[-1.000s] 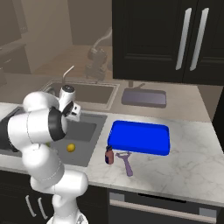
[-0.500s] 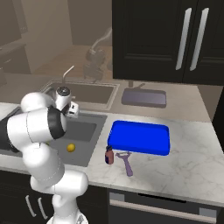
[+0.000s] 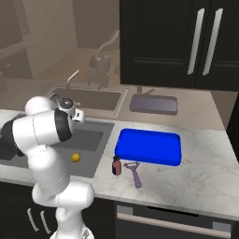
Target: Pick up all produce items and place them in the sink. Turn on the sink faucet to wash them. Then turn the sink off and put them in the tray.
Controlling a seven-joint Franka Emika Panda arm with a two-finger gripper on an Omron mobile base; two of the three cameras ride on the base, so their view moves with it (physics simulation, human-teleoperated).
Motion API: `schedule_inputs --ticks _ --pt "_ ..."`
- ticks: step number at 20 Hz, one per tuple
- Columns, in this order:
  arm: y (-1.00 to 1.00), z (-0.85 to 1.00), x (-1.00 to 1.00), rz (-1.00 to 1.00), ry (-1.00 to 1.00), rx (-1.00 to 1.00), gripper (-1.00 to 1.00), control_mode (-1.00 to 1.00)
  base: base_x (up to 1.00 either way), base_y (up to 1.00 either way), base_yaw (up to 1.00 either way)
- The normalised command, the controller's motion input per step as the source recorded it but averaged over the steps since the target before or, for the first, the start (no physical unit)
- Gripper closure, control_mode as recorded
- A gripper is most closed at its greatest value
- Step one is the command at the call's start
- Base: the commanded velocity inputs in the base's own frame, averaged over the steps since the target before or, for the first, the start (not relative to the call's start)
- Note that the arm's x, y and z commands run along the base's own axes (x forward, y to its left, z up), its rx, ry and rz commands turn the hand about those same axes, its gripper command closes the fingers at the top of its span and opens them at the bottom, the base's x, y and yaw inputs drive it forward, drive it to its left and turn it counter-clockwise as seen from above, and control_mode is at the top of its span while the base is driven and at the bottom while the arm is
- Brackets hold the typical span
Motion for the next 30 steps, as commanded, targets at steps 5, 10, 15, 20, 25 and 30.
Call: schedule_inputs --ticks 5,10,15,20,25,30 --pt "0.02 0.00 0.42 0.00 0.00 0.00 -1.00 -1.00 0.00 0.00 0.00" --pt "0.08 0.00 0.37 0.00 0.00 0.00 -1.00 -1.00 0.00 0.00 0.00" --pt "0.11 0.00 0.18 0.00 0.01 0.00 -1.00 -1.00 0.00 0.00 0.00" --pt "0.19 0.00 0.09 0.00 0.02 0.00 -1.00 -1.00 0.00 0.00 0.00" --pt "0.25 0.00 0.17 0.00 0.00 0.00 -1.00 -1.00 0.00 0.00 0.00" --pt "0.21 0.00 0.46 0.00 0.00 0.00 -1.00 -1.00 0.00 0.00 0.00"
